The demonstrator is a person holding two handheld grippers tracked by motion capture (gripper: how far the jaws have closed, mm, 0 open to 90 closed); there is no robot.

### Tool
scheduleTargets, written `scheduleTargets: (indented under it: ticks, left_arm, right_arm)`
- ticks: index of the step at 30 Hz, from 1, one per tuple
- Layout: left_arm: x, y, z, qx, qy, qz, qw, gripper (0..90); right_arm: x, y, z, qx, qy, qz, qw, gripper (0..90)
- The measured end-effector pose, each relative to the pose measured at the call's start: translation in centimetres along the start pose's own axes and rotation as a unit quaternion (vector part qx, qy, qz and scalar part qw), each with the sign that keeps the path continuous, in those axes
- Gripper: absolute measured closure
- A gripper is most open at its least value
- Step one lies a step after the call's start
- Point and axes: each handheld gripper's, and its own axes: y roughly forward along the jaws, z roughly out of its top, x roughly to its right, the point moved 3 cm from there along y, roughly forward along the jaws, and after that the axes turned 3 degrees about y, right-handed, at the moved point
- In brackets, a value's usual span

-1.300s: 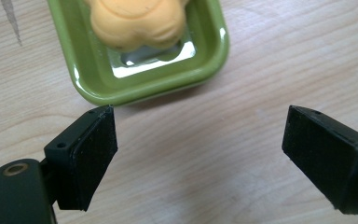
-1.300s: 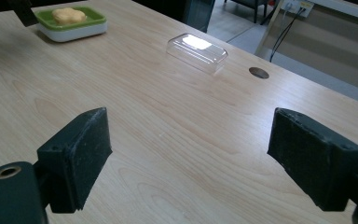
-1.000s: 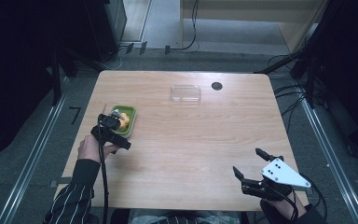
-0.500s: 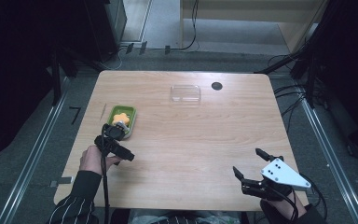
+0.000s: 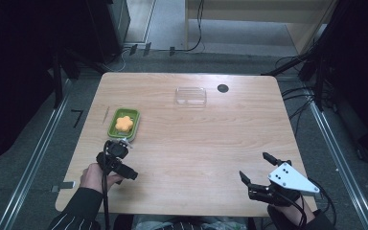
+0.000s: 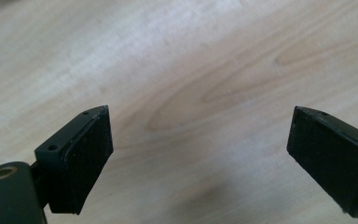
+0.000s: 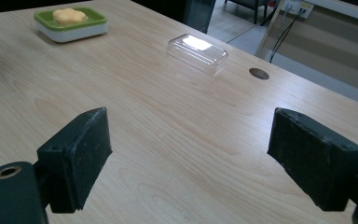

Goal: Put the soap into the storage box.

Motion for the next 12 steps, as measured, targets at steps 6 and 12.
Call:
scheduleTargets:
  ticks: [6,12]
  left_arm:
    - [0.45,0.17,-1.03,0.000,0.005,-0.002,1.0000,7.0]
    - [0.05,0.14,-0.72,0.008,0.014,0.001,0.9999,4.0]
  right_arm:
    - [-0.03,0.00,0.00,0.000,0.000,0.001,1.0000,13.4]
    - [0.03,0.03,-0.02,0.000,0.000,0.000,1.0000,13.4]
